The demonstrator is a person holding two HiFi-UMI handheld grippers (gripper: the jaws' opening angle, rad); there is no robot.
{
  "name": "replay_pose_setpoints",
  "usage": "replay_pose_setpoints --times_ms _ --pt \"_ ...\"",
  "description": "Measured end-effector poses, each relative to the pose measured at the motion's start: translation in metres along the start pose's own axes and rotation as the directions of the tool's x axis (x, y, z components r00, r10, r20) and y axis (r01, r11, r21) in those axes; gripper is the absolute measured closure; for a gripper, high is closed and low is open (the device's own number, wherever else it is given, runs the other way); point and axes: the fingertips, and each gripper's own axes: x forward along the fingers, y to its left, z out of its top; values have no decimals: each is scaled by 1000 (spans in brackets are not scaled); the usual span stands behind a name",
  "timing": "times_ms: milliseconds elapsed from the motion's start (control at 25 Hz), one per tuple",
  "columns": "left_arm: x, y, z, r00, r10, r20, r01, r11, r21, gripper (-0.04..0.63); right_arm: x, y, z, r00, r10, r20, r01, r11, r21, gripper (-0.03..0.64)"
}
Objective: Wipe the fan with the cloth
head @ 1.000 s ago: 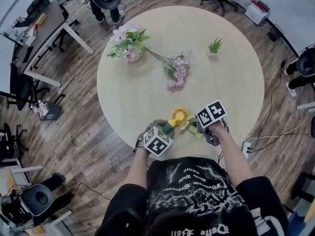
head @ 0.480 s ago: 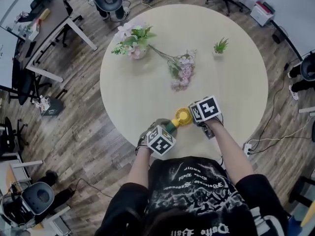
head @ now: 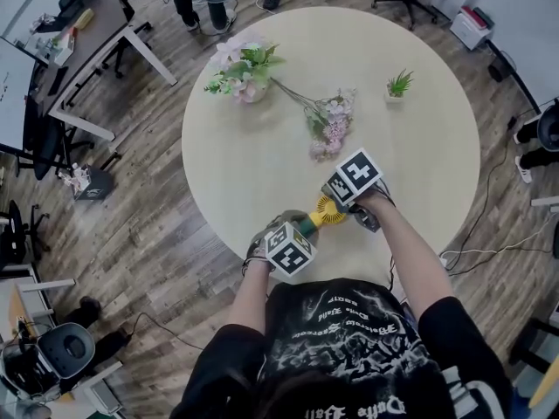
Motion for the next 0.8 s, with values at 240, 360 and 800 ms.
replay_pose_setpoints --times_ms 240,360,800 --pt "-2 1 3 999 14 31 -13 1000 -25 397 5 14 3 998 -11 -67 6 997 -72 584" --pt "-4 7 -2 996 69 58 -63 993 -98 356 11 7 -7 991 -49 -121 35 992 -118 584" --pt "-26 25 -33 987 145 66 -127 966 -224 387 16 47 -22 951 88 -295 -181 936 -303 584"
